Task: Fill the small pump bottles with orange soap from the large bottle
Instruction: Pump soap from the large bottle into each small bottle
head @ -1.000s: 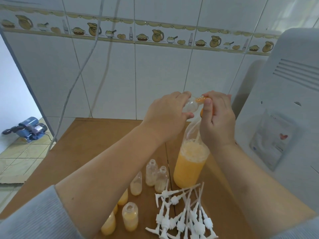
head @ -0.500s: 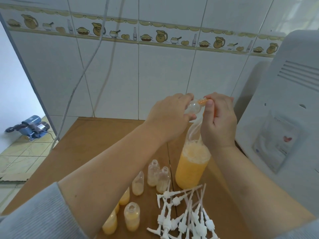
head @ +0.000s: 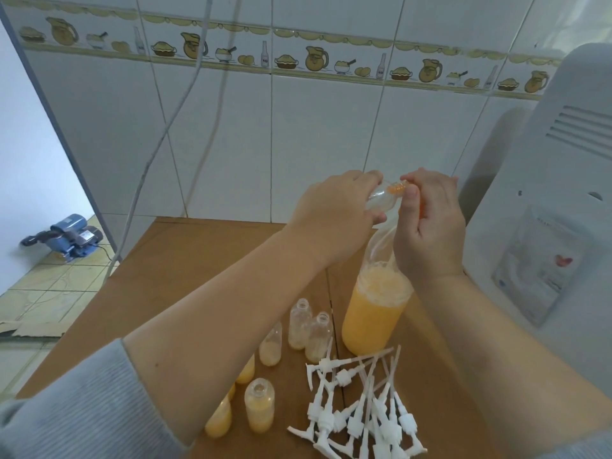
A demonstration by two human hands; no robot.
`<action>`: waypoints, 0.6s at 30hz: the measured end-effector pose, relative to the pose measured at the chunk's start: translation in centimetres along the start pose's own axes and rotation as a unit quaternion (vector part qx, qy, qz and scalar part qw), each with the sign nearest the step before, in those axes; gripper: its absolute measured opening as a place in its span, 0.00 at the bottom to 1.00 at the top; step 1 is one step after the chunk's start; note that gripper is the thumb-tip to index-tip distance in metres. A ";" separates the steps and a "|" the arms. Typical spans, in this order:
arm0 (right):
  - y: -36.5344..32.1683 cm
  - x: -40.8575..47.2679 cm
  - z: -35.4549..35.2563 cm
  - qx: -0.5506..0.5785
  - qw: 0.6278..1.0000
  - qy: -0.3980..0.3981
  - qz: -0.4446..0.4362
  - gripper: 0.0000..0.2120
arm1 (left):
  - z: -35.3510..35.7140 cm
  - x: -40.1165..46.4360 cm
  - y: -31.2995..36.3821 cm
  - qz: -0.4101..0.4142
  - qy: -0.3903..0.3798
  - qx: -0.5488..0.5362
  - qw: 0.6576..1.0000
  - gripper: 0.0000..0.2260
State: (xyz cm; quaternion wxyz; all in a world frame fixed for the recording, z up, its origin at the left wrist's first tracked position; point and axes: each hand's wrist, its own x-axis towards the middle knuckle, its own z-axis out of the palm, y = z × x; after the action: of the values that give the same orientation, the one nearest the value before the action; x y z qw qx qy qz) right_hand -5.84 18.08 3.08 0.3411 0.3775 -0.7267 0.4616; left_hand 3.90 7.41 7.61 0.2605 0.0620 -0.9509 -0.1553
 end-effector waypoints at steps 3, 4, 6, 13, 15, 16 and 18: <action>-0.5 0.6 -0.3 0.009 1.000 -0.017 -0.002 0.22 | -0.4 0.1 0.0 -0.003 0.003 0.017 1.000 0.17; -0.7 0.9 -0.4 0.014 1.000 -0.019 -0.004 0.22 | -0.6 0.1 0.0 -0.004 0.008 0.019 1.000 0.17; -0.9 1.3 -0.4 0.023 1.000 -0.012 -0.009 0.22 | -0.8 0.1 0.1 -0.005 0.018 0.013 1.000 0.18; -0.2 0.0 0.2 0.009 1.000 0.025 -0.003 0.21 | 0.0 -0.1 0.4 -0.005 0.012 0.009 1.000 0.19; -0.1 0.1 0.3 0.005 1.000 0.009 -0.006 0.21 | 0.0 -0.1 0.3 -0.014 0.002 0.009 1.000 0.18; -0.2 0.3 0.2 0.004 1.000 -0.003 -0.008 0.21 | -0.2 0.0 0.3 -0.018 -0.002 0.011 1.000 0.18; -0.5 0.9 -0.4 0.000 1.000 -0.025 -0.017 0.23 | -0.8 0.1 0.3 -0.018 0.003 0.023 1.000 0.18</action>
State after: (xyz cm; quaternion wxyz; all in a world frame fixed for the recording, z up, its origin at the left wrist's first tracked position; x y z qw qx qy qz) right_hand -5.79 18.09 4.18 0.3308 0.4012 -0.7287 0.4457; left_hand 4.19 7.51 8.41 0.2592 0.0853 -0.9521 -0.1379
